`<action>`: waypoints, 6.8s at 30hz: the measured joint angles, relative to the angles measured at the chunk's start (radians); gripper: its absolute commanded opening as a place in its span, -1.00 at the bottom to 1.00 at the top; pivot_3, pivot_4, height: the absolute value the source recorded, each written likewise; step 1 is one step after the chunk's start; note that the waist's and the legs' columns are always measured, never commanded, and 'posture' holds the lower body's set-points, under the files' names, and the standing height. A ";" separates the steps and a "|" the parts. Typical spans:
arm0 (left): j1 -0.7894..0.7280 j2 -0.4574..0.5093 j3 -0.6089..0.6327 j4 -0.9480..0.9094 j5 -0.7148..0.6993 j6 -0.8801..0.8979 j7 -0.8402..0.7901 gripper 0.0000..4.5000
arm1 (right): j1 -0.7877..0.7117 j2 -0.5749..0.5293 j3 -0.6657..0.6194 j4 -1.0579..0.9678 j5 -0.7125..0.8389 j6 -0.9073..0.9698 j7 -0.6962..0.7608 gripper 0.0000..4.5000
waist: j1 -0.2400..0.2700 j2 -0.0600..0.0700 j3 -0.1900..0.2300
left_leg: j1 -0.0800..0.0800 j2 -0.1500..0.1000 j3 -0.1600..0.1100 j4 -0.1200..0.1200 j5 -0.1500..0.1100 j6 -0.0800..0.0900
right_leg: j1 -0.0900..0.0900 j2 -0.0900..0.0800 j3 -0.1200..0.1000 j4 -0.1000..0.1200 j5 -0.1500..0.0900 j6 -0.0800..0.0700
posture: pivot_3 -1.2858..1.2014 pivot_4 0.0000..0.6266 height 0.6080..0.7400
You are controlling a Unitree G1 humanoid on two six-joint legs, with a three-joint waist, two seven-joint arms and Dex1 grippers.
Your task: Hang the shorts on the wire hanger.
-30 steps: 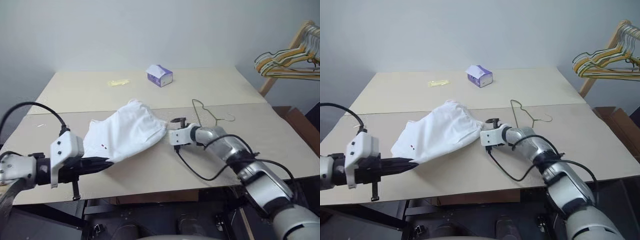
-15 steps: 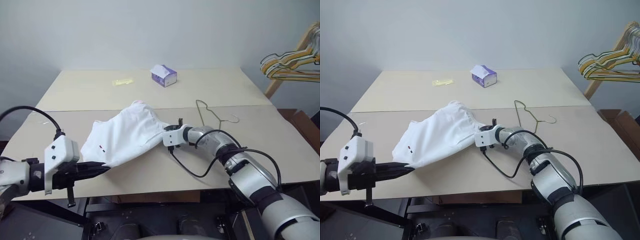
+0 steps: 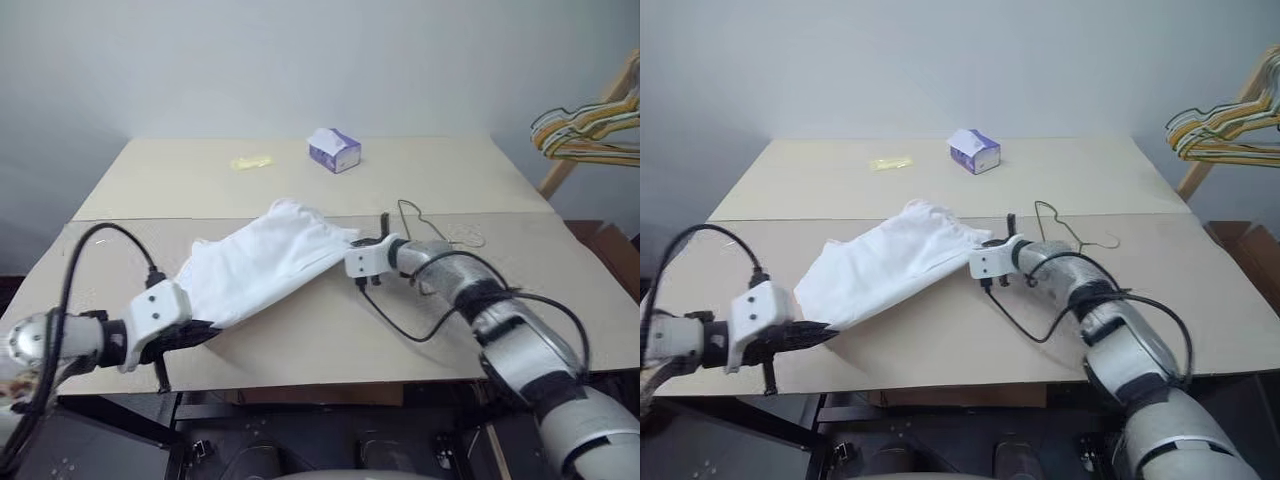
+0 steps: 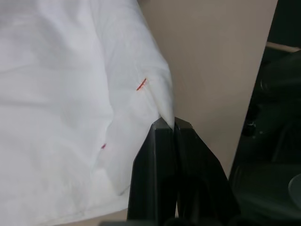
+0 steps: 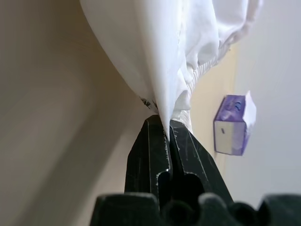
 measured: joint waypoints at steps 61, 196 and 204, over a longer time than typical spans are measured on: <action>0.133 0.155 0.061 0.291 0.135 -0.452 -0.186 -1.00 | 0.321 -0.269 -0.052 -0.785 0.194 0.124 0.403 -0.98 | -0.027 -0.009 0.002 | -0.009 0.000 0.003 0.003 0.002 -0.002 | -0.016 -0.002 -0.012 0.003 0.008 -0.005 | 0.08 -1.00 1.00; -0.750 -0.844 0.218 0.564 -0.979 0.491 0.914 -0.99 | 0.514 0.118 -0.368 -1.212 0.684 0.885 0.142 -1.00 | -0.053 -0.007 -0.005 | 0.001 -0.005 -0.010 0.002 0.001 -0.002 | 0.002 -0.003 -0.015 -0.003 0.008 -0.003 | -0.01 -1.00 1.00; -0.738 -0.828 0.163 0.524 -0.902 0.440 0.849 -1.00 | 0.515 0.094 -0.352 -1.212 0.662 0.809 0.163 -0.17 | -0.054 -0.007 -0.005 | 0.001 -0.005 -0.009 0.002 0.001 -0.002 | 0.002 -0.003 -0.015 -0.004 0.008 -0.004 | -0.01 -1.00 1.00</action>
